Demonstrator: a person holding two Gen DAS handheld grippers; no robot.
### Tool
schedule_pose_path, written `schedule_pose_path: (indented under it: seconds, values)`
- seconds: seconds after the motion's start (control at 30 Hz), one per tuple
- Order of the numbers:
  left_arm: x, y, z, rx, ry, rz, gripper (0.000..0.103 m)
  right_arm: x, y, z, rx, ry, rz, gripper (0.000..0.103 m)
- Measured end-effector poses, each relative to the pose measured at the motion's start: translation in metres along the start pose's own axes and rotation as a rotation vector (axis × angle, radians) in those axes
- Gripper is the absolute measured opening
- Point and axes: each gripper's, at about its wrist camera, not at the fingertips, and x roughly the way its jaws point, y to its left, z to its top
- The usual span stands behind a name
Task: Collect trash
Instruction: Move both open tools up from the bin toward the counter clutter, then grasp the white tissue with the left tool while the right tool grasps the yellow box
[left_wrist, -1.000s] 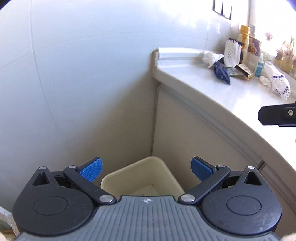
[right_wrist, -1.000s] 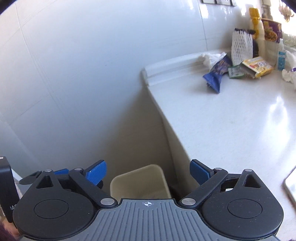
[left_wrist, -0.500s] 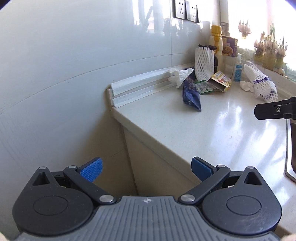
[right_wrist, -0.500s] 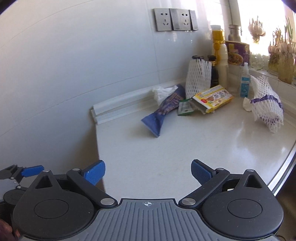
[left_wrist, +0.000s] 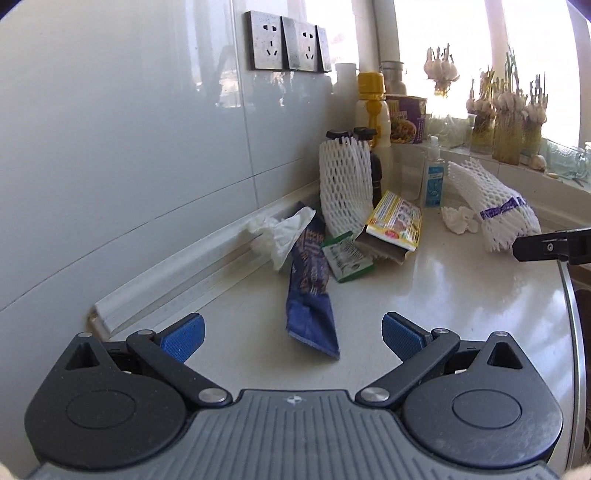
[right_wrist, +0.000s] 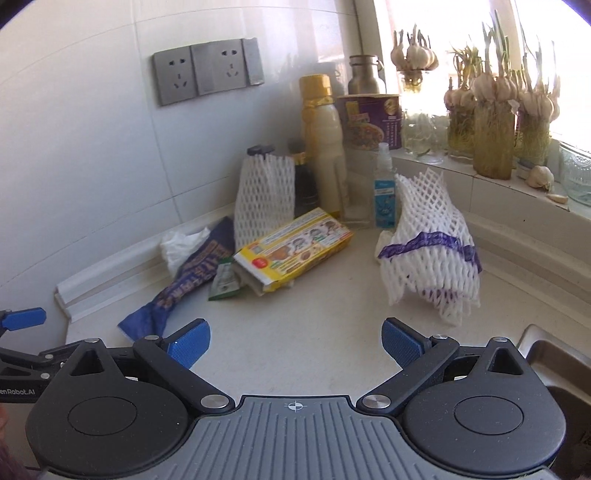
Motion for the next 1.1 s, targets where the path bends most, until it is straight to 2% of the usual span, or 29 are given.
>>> schedule_pose_path:
  seconds: [0.1, 0.27, 0.43, 0.57, 0.73, 0.9, 0.97, 1.1]
  values:
    - [0.023, -0.002, 0.014, -0.007, -0.014, -0.033, 0.102, 0.020, -0.014, 0.010, 0.060, 0.005, 0.015, 0.100]
    - [0.060, -0.001, 0.033, -0.012, -0.046, -0.015, 0.097, 0.064, -0.014, 0.024, 0.135, 0.038, 0.054, 0.100]
    - [0.088, 0.014, 0.044, -0.121, -0.047, -0.015, 0.086, 0.110, -0.005, 0.037, 0.199, 0.075, 0.085, 0.100]
    - [0.107, 0.026, 0.049, -0.218, -0.006, -0.038, 0.077, 0.145, -0.014, 0.043, 0.346, 0.137, 0.104, 0.100]
    - [0.124, 0.040, 0.050, -0.328, 0.025, -0.072, 0.066, 0.173, -0.025, 0.045, 0.491, 0.167, 0.114, 0.100]
    - [0.136, 0.047, 0.049, -0.392, 0.037, -0.082, 0.041, 0.193, -0.026, 0.046, 0.568, 0.195, 0.130, 0.100]
    - [0.140, 0.049, 0.048, -0.408, 0.042, -0.084, 0.036, 0.197, -0.024, 0.049, 0.566, 0.186, 0.117, 0.100]
    - [0.145, 0.049, 0.046, -0.399, 0.048, -0.069, 0.018, 0.202, -0.018, 0.053, 0.544, 0.180, 0.074, 0.097]
